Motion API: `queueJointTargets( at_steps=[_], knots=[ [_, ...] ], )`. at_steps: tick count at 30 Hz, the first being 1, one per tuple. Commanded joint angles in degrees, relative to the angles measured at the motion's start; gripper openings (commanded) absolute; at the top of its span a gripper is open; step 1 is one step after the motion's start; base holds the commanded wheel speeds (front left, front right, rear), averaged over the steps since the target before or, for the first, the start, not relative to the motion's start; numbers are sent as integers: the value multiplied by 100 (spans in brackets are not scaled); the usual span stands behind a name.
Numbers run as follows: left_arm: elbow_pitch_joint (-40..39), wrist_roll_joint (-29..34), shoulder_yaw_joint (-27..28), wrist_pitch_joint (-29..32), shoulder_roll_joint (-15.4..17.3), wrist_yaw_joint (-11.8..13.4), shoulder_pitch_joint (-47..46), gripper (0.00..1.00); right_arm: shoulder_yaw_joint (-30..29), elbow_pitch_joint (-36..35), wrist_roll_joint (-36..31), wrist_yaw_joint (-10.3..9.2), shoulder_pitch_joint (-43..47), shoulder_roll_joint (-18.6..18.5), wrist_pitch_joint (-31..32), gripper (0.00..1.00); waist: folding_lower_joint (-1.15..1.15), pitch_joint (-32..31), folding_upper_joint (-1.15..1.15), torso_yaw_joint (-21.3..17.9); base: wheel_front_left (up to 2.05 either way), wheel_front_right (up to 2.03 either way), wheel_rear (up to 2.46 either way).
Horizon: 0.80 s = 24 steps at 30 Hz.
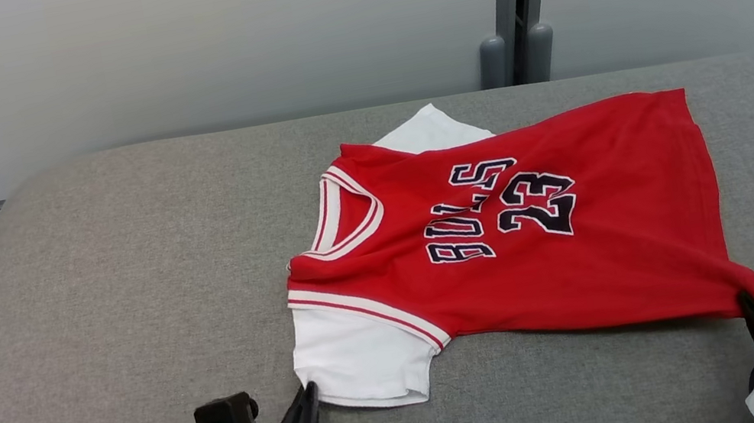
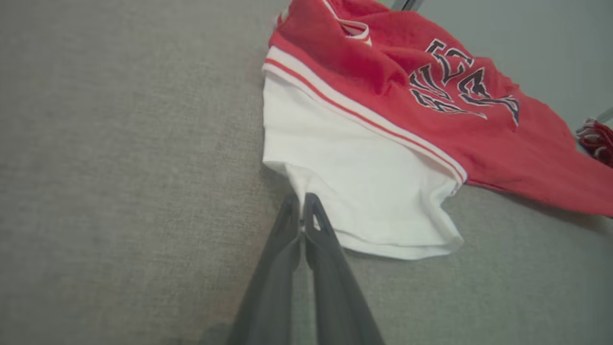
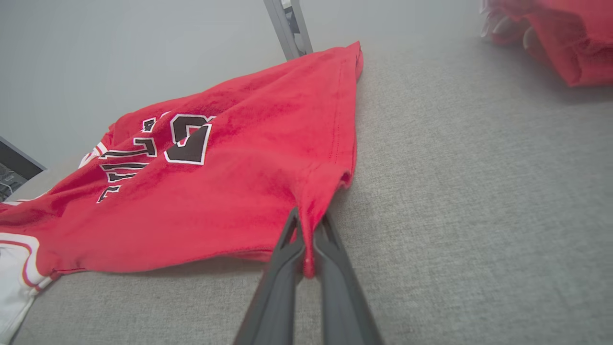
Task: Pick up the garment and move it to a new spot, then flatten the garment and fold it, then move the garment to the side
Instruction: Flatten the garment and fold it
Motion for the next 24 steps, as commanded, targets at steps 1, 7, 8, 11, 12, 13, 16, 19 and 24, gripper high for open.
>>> queueJointTargets(
  at_steps=[1,7,8,11,12,13,16,19,24],
  knots=[
    [-135,136,141,3,62,-32,-33,0,-46,-26,-38,-2,53,-60,-30,0,0,-59,0,26,0,0,0],
    [-1098,776,940,0,163,-189,283,0,-119,-108,-164,-2,11,-126,-30,0,0,-213,0,53,0,0,0],
    [-1241,861,1046,0,168,-238,338,0,-107,-119,-182,-2,-13,-140,-30,0,0,-228,0,54,0,0,0],
    [-1565,1131,1221,0,211,-381,487,0,-61,-150,-259,-2,-84,-221,-30,0,0,-269,0,51,0,0,0],
    [-1641,1197,1230,0,228,-424,522,0,-37,-151,-273,-2,-105,-243,-30,0,0,-284,0,47,0,0,0],
    [-1696,1257,1217,0,249,-461,550,0,-13,-157,-289,-2,-128,-267,-30,0,0,-299,0,41,0,0,0],
    [-1757,1375,1009,-1,362,-555,623,0,137,-134,-268,-2,-189,-361,13,0,0,-349,0,14,0,0,0],
    [-1822,1394,678,180,570,-599,678,0,390,-192,-147,-2,-247,-492,312,0,0,-398,0,-32,0,0,0],
    [-2304,997,7,878,1066,-605,832,0,850,-440,155,-2,-278,-880,1121,0,0,-450,0,-107,0,0,0]
  ],
)
